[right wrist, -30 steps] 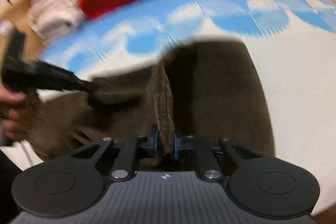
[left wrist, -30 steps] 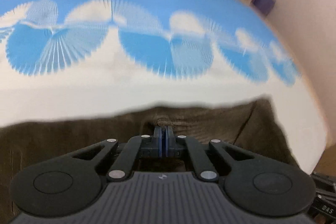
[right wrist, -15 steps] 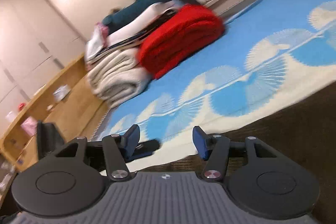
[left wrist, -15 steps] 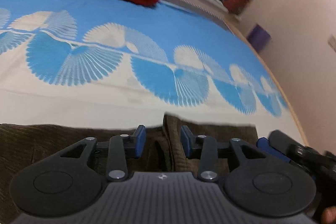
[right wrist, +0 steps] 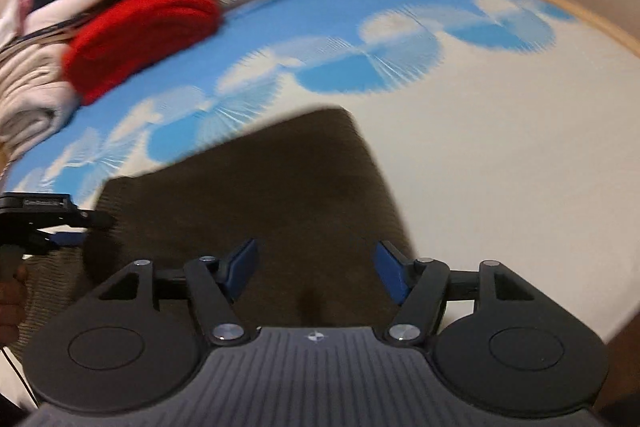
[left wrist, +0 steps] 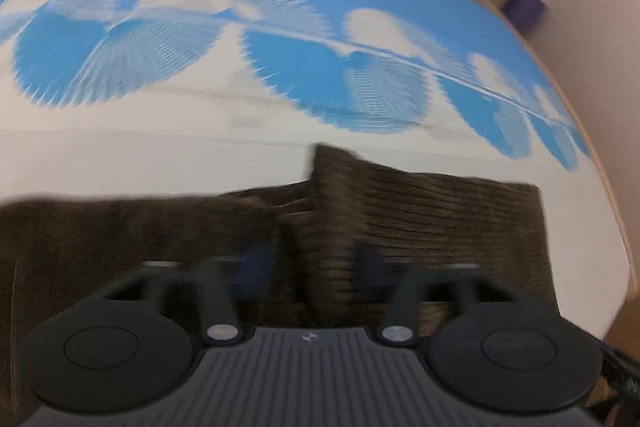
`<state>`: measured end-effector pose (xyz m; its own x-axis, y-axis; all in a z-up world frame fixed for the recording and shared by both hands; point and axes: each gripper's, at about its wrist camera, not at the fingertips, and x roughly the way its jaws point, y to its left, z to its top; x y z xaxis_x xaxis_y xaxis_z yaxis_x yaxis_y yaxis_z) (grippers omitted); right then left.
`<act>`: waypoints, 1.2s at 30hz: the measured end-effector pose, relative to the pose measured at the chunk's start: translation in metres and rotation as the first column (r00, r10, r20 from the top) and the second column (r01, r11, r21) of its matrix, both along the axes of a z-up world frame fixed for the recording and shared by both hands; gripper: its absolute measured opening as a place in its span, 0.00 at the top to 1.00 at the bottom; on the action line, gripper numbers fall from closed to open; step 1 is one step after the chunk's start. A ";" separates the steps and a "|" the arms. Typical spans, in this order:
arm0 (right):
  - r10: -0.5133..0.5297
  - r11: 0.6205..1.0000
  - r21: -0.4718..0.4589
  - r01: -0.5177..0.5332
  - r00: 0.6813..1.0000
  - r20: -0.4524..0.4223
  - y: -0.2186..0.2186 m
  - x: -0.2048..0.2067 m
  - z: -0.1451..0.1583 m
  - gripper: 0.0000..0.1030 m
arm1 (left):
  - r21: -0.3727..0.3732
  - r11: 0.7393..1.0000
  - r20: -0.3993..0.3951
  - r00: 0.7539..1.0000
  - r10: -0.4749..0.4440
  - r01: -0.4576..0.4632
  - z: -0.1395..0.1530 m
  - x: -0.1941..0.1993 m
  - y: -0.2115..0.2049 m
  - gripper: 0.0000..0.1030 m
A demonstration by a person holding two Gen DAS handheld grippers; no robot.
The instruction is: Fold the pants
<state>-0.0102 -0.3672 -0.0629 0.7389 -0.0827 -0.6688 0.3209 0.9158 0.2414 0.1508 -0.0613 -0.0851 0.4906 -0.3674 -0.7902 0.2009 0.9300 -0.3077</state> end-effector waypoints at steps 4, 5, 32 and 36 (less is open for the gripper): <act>-0.029 1.000 -0.009 0.029 0.998 -0.054 -0.010 -0.006 -0.013 0.34 | -0.046 0.999 0.147 0.989 -0.016 0.023 0.033 -0.018 0.004 0.83; -0.030 1.000 -0.003 0.030 0.997 -0.065 -0.011 -0.006 -0.016 0.34 | -0.038 0.999 0.158 0.987 -0.014 0.020 0.035 -0.020 0.004 0.83; -0.105 0.974 0.183 0.134 0.982 -0.159 -0.024 -0.005 -0.043 0.31 | -0.056 0.998 0.028 0.999 0.017 -0.016 0.011 -0.127 0.022 0.87; -0.108 0.974 0.181 0.135 0.983 -0.149 -0.025 -0.007 -0.042 0.31 | -0.094 0.995 0.020 0.999 0.037 -0.034 0.027 -0.141 0.027 0.87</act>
<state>-0.0169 -0.3919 -0.1047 0.6314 -0.0282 -0.7749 0.4690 0.8097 0.3527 0.0099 -0.0346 -0.0584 0.5216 -0.4212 -0.7420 0.1760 0.9041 -0.3895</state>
